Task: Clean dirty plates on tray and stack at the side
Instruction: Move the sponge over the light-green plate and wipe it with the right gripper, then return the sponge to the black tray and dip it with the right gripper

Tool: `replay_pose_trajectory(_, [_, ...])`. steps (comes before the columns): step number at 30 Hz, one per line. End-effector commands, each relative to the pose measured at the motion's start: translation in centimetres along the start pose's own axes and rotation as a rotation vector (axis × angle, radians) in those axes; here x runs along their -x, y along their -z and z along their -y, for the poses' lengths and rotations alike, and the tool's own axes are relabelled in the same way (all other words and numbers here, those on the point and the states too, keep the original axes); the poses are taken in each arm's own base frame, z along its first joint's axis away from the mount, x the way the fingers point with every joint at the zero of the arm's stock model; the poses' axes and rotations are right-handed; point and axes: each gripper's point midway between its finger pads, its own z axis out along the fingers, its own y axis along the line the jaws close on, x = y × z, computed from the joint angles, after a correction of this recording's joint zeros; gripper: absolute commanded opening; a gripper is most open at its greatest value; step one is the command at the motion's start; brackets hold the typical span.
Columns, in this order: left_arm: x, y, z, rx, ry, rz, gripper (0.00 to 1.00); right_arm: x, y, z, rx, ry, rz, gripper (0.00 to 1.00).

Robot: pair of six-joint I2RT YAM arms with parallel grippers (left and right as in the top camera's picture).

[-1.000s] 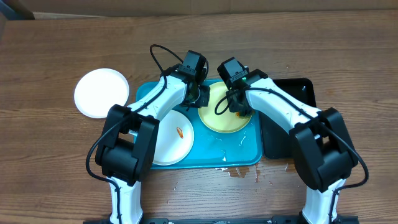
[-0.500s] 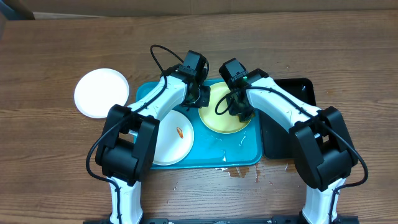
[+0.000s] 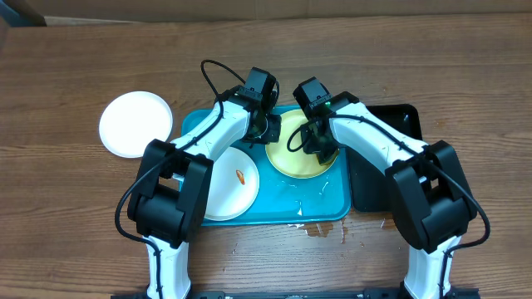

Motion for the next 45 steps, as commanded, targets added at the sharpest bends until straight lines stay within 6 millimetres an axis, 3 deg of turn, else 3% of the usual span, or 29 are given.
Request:
replay_pose_trajectory(1, [-0.5, -0.7, -0.3, 0.022, -0.015, -0.018, 0.04, -0.4, -0.6, -3.1, 0.152, -0.006, -0.05, 0.04])
replay_pose_trajectory(6, [-0.5, -0.7, -0.3, 0.022, -0.015, -0.018, 0.04, 0.8, 0.8, -4.5, 0.256, -0.016, -0.036, 0.04])
replay_pose_trajectory(12, [-0.5, -0.7, -0.3, 0.022, -0.015, -0.018, 0.04, 3.7, 3.7, -4.3, 0.351, -0.052, 0.011, 0.04])
replay_pose_trajectory(17, [-0.5, -0.7, -0.3, 0.022, -0.015, -0.018, 0.04, 6.0, 7.2, -1.3, 0.362, -0.108, 0.063, 0.04])
replay_pose_trajectory(21, [-0.6, -0.7, -0.3, 0.022, -0.015, -0.018, 0.04, 5.9, 8.5, 2.9, 0.307, -0.17, 0.06, 0.04])
replay_pose_trajectory(27, [-0.6, -0.7, -0.3, 0.022, -0.015, -0.018, 0.04, 2.8, 7.9, 11.4, 0.116, -0.296, -0.061, 0.04])
replay_pose_trajectory(32, [-0.5, -0.7, -0.3, 0.021, -0.015, -0.018, 0.04, 0.6, 7.4, 16.3, 0.004, -0.382, -0.13, 0.04])
replay_pose_trajectory(40, [-0.6, -0.7, -0.3, 0.022, -0.015, -0.018, 0.04, -0.5, 5.1, 18.3, -0.055, -0.406, -0.132, 0.04])
replay_pose_trajectory(45, [-0.6, -0.7, -0.3, 0.022, -0.015, -0.018, 0.04, -1.1, 3.0, 18.3, -0.061, -0.403, -0.124, 0.09])
